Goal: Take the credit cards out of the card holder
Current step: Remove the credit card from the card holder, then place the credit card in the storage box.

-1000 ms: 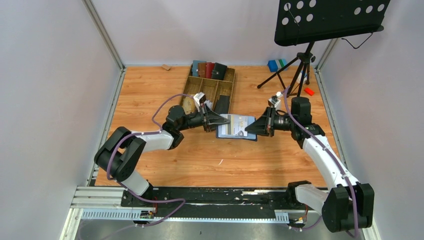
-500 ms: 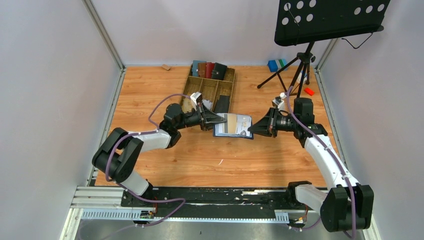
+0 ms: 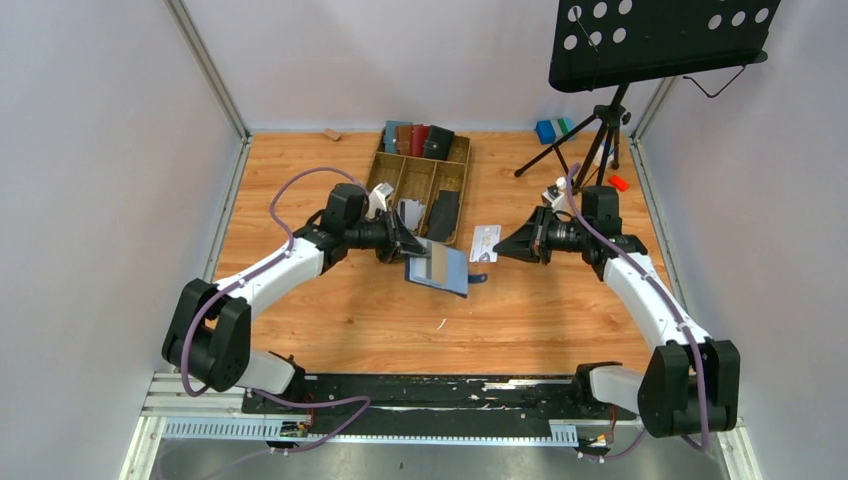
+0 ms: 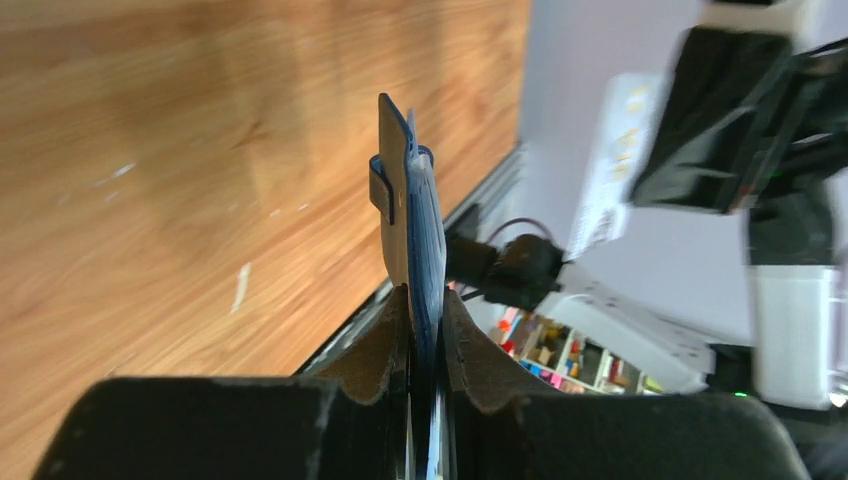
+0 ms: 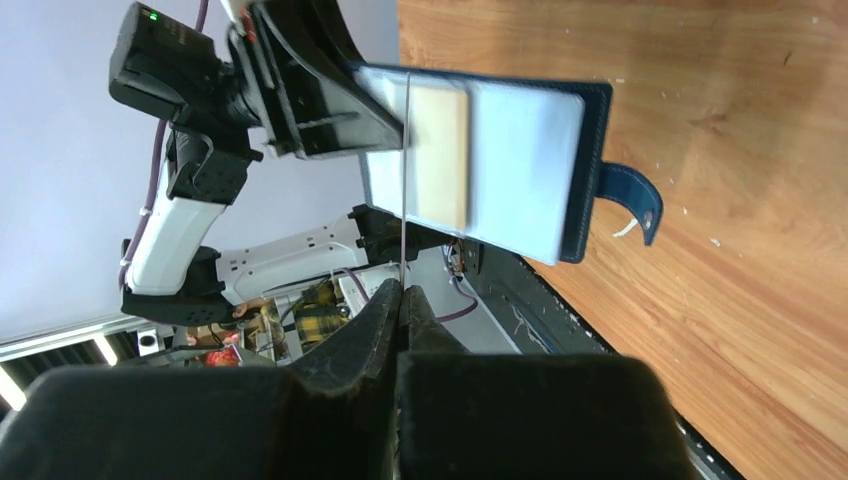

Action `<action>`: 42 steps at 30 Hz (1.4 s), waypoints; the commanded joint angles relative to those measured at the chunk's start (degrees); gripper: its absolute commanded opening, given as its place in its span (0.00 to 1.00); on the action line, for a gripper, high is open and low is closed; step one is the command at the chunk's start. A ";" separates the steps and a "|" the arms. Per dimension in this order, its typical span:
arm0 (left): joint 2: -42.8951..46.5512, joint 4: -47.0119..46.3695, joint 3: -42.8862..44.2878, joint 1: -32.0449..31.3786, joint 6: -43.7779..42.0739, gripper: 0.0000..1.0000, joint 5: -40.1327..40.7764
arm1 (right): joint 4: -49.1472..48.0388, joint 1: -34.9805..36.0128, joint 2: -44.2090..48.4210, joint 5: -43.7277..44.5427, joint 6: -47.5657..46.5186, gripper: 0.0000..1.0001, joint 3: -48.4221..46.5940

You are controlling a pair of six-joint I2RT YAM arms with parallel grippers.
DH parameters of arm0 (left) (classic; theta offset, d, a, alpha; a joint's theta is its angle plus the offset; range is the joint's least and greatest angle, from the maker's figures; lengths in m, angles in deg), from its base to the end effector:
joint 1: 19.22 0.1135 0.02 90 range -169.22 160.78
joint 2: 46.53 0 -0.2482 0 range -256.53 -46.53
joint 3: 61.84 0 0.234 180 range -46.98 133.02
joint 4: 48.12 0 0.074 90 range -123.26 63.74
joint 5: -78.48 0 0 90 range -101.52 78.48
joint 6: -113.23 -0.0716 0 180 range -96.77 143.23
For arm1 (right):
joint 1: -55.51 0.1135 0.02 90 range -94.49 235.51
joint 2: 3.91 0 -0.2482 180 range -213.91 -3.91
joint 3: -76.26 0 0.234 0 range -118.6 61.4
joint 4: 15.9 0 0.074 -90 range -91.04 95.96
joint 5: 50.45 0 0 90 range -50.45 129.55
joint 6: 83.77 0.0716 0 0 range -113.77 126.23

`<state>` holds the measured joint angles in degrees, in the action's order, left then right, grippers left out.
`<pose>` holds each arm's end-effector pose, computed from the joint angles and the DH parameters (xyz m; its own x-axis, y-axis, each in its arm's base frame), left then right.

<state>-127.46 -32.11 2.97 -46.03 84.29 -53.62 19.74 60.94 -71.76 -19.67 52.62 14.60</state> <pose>0.2580 -0.1842 0.2260 -0.9660 -0.2394 -0.0977 -0.0083 0.4065 -0.9136 0.2346 0.0841 0.2444 -0.9544 0.2815 -0.0991 0.0077 0.3553 0.9347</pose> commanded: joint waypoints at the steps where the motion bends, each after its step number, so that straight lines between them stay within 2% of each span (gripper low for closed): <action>1: 2.46 18.56 1.15 0.40 -12.27 0.00 3.22 | -6.54 2.89 -3.96 1.65 1.59 0.00 -5.78; 5: 3.74 24.81 1.98 0.59 -16.88 0.00 6.26 | -7.93 8.02 -10.35 4.60 1.67 0.00 -12.31; 13: 6.75 40.96 6.21 0.88 -27.39 0.00 14.06 | -9.19 16.82 -29.68 10.68 1.59 0.00 -29.37; 18: 10.52 46.30 6.52 1.67 -30.29 0.00 17.22 | -6.65 18.95 -41.19 14.40 0.83 0.00 -41.06; 23: 11.82 51.40 8.52 3.05 -34.24 0.00 19.62 | -5.26 19.54 -49.40 18.13 0.80 0.00 -48.39; 33: 8.52 55.65 12.48 6.21 -40.73 0.00 20.31 | -1.46 20.55 -57.01 26.20 0.72 0.00 -53.81; 42: 6.20 54.87 13.59 7.33 -42.15 0.00 19.04 | 0.16 21.79 -61.47 25.82 0.62 0.00 -58.27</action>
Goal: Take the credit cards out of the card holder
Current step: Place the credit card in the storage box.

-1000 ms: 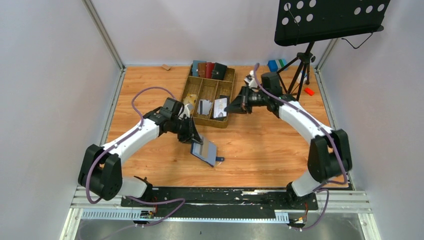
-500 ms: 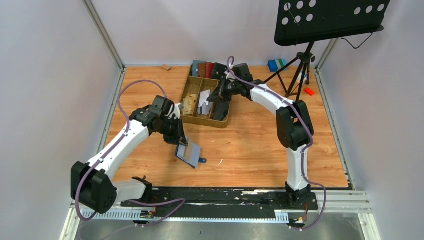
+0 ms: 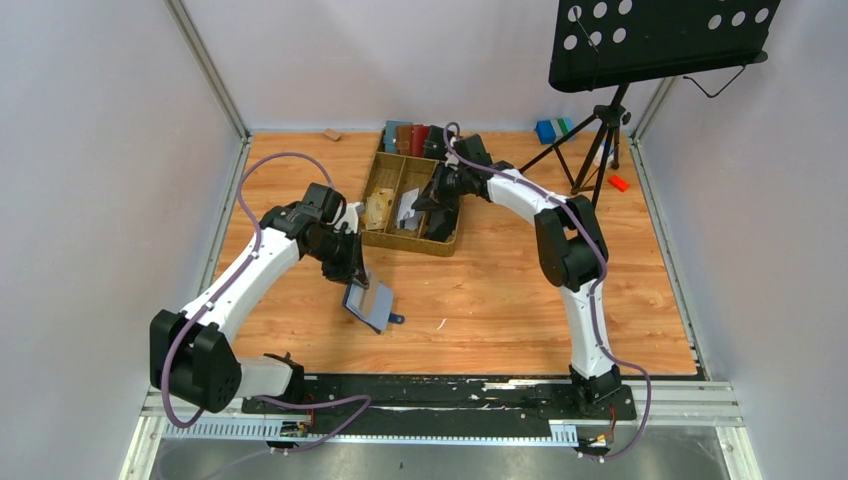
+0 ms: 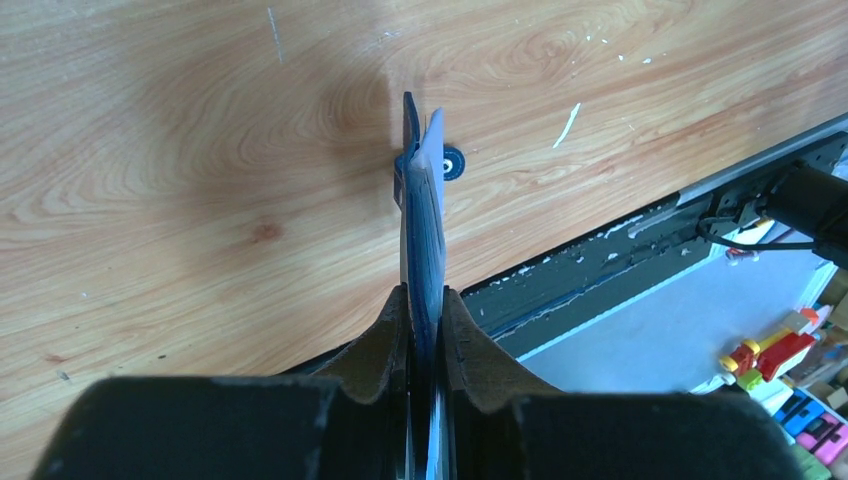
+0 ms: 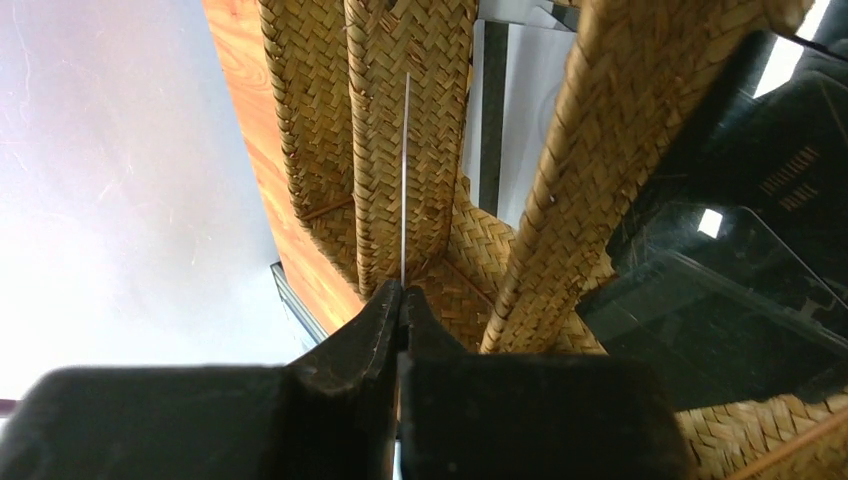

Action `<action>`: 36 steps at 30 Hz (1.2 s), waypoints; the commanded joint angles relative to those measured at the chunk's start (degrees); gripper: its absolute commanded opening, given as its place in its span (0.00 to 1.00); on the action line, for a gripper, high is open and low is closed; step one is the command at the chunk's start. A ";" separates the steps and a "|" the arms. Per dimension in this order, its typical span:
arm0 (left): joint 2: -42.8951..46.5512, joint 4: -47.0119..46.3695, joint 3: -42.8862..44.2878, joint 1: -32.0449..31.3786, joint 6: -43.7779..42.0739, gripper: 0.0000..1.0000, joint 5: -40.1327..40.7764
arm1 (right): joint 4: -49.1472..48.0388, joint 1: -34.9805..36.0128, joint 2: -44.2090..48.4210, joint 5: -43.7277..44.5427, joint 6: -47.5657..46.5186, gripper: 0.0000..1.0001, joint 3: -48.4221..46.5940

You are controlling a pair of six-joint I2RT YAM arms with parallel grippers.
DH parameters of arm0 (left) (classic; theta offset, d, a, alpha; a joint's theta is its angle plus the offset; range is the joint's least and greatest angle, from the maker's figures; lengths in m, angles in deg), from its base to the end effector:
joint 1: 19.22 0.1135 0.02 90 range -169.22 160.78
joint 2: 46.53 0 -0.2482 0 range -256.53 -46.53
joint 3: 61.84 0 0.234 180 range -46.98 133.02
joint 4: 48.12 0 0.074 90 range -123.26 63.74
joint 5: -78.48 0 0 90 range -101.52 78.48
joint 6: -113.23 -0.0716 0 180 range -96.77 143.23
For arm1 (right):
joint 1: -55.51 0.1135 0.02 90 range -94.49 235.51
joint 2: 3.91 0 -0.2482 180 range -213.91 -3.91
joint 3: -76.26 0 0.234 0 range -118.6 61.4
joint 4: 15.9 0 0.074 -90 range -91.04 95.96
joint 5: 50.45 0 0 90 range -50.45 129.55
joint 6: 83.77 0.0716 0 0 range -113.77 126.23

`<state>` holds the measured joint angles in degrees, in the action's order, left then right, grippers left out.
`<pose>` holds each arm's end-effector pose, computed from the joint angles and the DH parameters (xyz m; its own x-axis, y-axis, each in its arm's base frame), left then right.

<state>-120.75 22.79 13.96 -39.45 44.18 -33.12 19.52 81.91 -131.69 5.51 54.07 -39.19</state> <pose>0.2124 -0.1063 0.2273 -0.9784 0.0063 -0.2065 0.1002 0.8885 -0.4479 0.4214 0.2539 0.1610 -0.9680 0.2052 -0.1441 0.0179 0.6298 0.7765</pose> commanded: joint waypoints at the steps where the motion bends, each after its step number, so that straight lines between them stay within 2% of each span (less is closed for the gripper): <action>1: -0.63 -0.13 2.64 0.87 -2.05 0.00 -1.57 | 0.67 0.91 -1.93 0.59 -0.88 0.00 -5.30; 8: -0.90 -0.67 2.80 1.48 -1.71 0.00 -1.86 | 2.74 0.84 -2.53 1.68 -2.01 0.09 -6.27; 14: -0.83 -2.04 2.66 1.95 -0.33 0.00 -2.92 | 3.87 0.81 1.51 4.80 -4.49 0.29 -2.83; 21: -0.41 -6.65 0.16 1.95 4.15 0.00 -6.87 | 6.00 -0.02 8.39 5.29 -9.78 0.33 0.22; 25: 0.65 -12.62 -2.98 1.95 8.72 0.00 -10.45 | 8.45 -0.03 13.69 5.50 -14.69 0.36 2.81; 29: 3.00 -24.47 -7.88 1.90 16.31 0.00 -16.66 | 12.18 -0.02 20.48 4.57 -19.76 0.36 6.76; 32: 4.76 -30.81 -9.97 1.86 20.59 0.00 -17.82 | 15.14 -0.18 26.09 4.59 -22.63 0.38 10.24; 36: 5.16 -37.63 -11.35 1.86 25.37 0.00 -18.90 | 15.37 -0.29 35.54 3.87 -23.45 0.55 17.90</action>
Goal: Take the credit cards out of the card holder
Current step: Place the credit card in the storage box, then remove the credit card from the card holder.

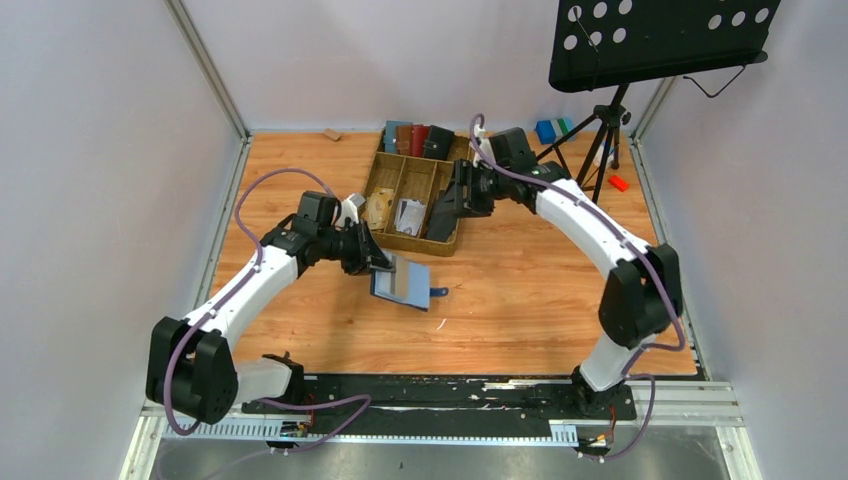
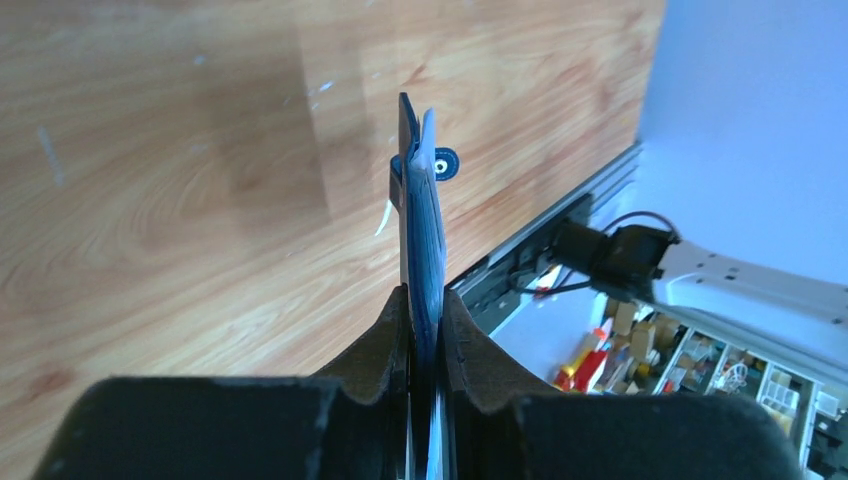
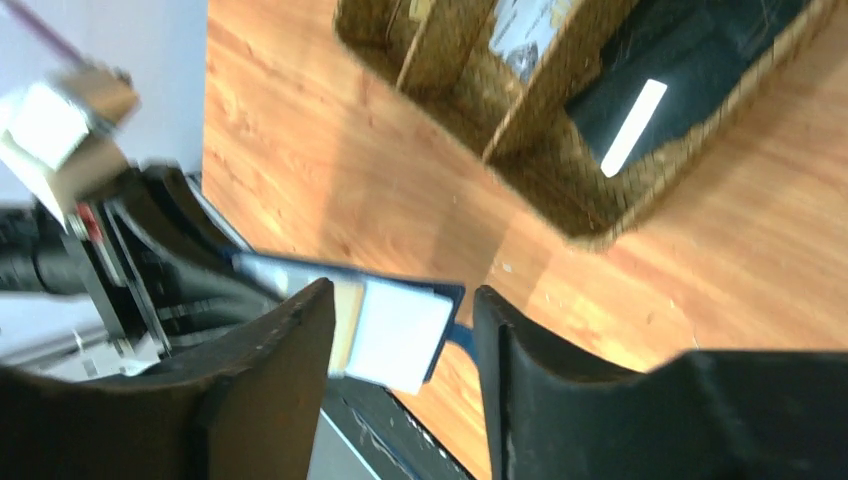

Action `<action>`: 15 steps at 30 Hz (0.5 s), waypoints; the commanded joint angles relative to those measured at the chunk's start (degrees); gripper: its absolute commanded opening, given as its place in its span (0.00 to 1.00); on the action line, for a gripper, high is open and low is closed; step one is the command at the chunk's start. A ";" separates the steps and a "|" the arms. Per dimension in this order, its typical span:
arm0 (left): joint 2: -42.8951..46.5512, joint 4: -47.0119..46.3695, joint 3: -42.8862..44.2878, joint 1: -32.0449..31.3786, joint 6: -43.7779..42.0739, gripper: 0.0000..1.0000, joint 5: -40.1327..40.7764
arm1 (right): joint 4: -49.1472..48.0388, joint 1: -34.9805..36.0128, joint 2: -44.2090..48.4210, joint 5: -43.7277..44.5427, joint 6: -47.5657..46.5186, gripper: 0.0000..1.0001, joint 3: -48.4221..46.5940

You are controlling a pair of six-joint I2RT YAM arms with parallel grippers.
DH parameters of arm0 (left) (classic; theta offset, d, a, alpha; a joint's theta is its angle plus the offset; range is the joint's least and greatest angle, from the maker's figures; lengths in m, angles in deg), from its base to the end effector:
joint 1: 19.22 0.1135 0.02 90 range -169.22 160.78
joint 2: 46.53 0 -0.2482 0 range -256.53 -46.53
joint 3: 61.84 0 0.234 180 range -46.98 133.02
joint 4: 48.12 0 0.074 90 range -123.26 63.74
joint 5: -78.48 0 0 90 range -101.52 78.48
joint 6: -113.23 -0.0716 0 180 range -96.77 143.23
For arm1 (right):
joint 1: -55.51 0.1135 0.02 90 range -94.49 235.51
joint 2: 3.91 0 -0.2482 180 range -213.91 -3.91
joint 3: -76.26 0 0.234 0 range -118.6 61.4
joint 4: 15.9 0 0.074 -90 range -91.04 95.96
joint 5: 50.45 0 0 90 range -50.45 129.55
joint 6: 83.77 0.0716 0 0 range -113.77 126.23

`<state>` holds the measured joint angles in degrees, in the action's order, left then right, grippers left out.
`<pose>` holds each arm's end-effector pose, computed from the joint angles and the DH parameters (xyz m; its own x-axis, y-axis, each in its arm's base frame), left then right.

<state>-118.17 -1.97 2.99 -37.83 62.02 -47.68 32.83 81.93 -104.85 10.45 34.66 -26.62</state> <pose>0.2268 -0.1210 0.2161 -0.9621 -0.2097 -0.1745 -0.0105 0.6676 -0.7445 0.3378 0.2067 0.2656 -0.9011 0.0168 -0.4333 -0.2934 0.7122 0.6377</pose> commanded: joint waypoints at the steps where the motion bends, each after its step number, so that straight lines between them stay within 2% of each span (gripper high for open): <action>1: 2.49 -14.97 -0.85 0.17 9.10 0.00 -4.80 | 1.44 -0.24 11.26 -2.52 -3.88 0.60 6.94; 6: 1.79 -24.25 -1.36 -1.34 14.52 0.01 -5.80 | -0.37 0.70 23.62 -1.34 -0.15 0.93 13.69; 11: -1.66 -29.41 -0.55 -5.66 17.98 0.02 -4.49 | -0.56 1.69 30.12 -3.06 2.16 0.92 17.82; 15: -5.13 -31.03 0.85 -9.50 19.60 0.02 -2.37 | -1.22 2.82 32.86 -2.82 4.73 0.80 22.08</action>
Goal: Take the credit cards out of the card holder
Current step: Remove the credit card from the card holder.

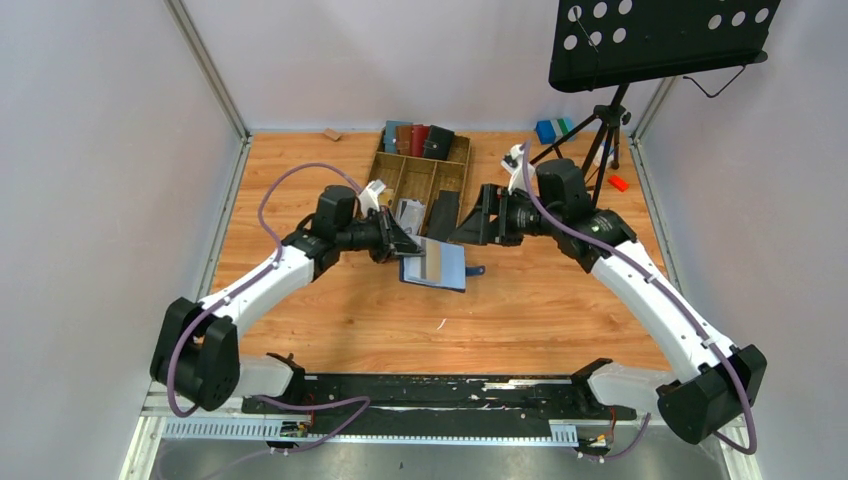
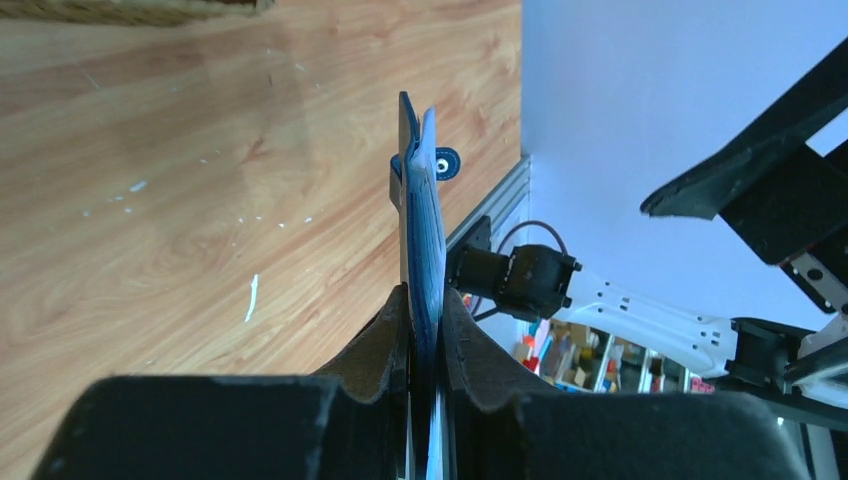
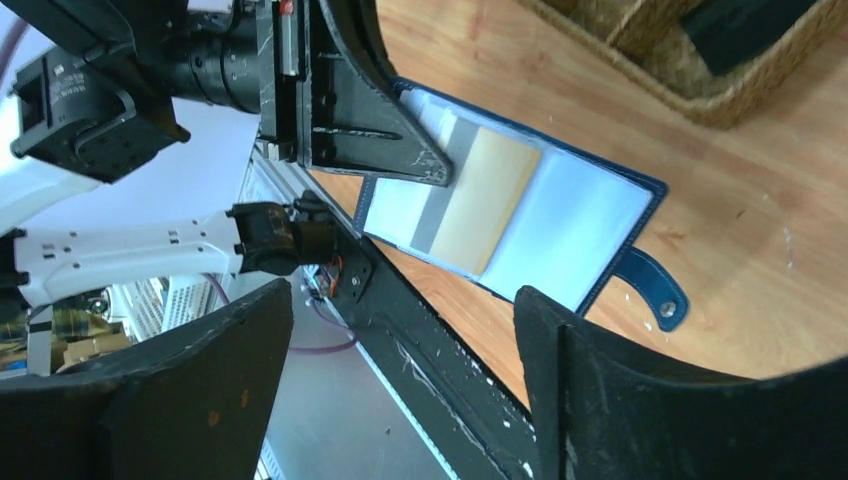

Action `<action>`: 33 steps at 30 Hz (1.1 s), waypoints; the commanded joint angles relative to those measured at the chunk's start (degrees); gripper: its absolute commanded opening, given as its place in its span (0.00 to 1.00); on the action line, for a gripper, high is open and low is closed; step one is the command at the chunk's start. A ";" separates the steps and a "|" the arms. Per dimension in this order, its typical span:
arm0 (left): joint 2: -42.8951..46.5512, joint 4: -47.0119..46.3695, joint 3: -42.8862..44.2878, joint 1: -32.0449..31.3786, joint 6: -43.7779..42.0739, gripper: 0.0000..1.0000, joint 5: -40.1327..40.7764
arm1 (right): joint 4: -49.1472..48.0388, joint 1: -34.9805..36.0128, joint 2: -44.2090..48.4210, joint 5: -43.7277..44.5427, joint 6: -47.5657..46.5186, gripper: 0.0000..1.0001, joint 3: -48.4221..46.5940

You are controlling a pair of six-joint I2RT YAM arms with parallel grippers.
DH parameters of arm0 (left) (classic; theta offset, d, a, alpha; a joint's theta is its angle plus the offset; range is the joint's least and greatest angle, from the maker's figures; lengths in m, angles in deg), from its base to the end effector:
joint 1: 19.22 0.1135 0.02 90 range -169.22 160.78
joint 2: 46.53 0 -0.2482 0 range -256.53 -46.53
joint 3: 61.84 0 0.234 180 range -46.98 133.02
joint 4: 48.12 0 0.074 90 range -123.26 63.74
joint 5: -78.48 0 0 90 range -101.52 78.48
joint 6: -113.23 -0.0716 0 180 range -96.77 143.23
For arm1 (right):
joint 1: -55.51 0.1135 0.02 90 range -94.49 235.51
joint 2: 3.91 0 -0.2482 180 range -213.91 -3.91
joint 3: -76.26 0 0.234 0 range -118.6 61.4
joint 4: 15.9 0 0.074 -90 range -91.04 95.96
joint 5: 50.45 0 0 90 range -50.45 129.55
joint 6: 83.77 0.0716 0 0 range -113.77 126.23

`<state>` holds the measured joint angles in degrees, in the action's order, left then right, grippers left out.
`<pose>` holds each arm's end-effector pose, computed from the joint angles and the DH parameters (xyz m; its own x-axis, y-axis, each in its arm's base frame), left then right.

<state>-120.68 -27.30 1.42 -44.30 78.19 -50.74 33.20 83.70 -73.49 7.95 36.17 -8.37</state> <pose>0.2454 -0.1648 0.2400 -0.9411 -0.2599 -0.2163 0.0785 0.4544 -0.8873 0.2213 0.1612 0.3313 -0.8194 0.0431 -0.5716 -0.4339 0.6048 0.6678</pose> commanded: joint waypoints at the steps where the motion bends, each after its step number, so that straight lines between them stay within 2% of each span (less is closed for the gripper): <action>1: -3.47 -5.25 2.89 -3.88 3.29 0.02 1.50 | -1.27 1.20 1.96 0.94 3.79 0.75 5.25; 3: -4.94 -1.62 4.07 -5.30 1.84 0.01 3.54 | 0.99 1.23 2.64 5.71 5.06 0.63 8.44; 5: -6.05 7.51 7.00 -6.82 -3.17 0.01 9.97 | 2.68 1.24 2.58 9.10 4.99 0.51 12.09; 7: -7.46 16.66 10.76 -8.86 -9.55 0.01 15.98 | 2.13 1.21 1.93 8.94 4.38 0.33 15.54; 10: -9.51 19.41 11.30 -10.80 -12.64 0.01 17.61 | -2.87 1.33 0.94 6.07 5.45 0.06 20.69; 11: -9.93 18.84 10.56 -11.11 -12.49 0.01 17.65 | -5.01 1.54 0.56 5.57 5.94 0.01 21.97; 16: -11.43 17.23 7.56 -13.04 -11.95 0.01 19.71 | -11.14 4.52 -4.53 7.53 6.24 0.00 23.77; 27: -13.35 17.20 5.47 -14.82 -12.38 0.07 19.78 | -18.82 11.31 -20.61 3.74 8.07 0.00 21.19; 33: -12.84 15.58 4.09 -14.91 -12.43 0.22 17.18 | -22.98 11.97 -25.02 0.41 9.83 0.00 21.09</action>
<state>-133.99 -9.10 6.14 -58.90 66.70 -31.16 15.71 95.22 -96.94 11.21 44.25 14.99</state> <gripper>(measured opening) 0.201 0.008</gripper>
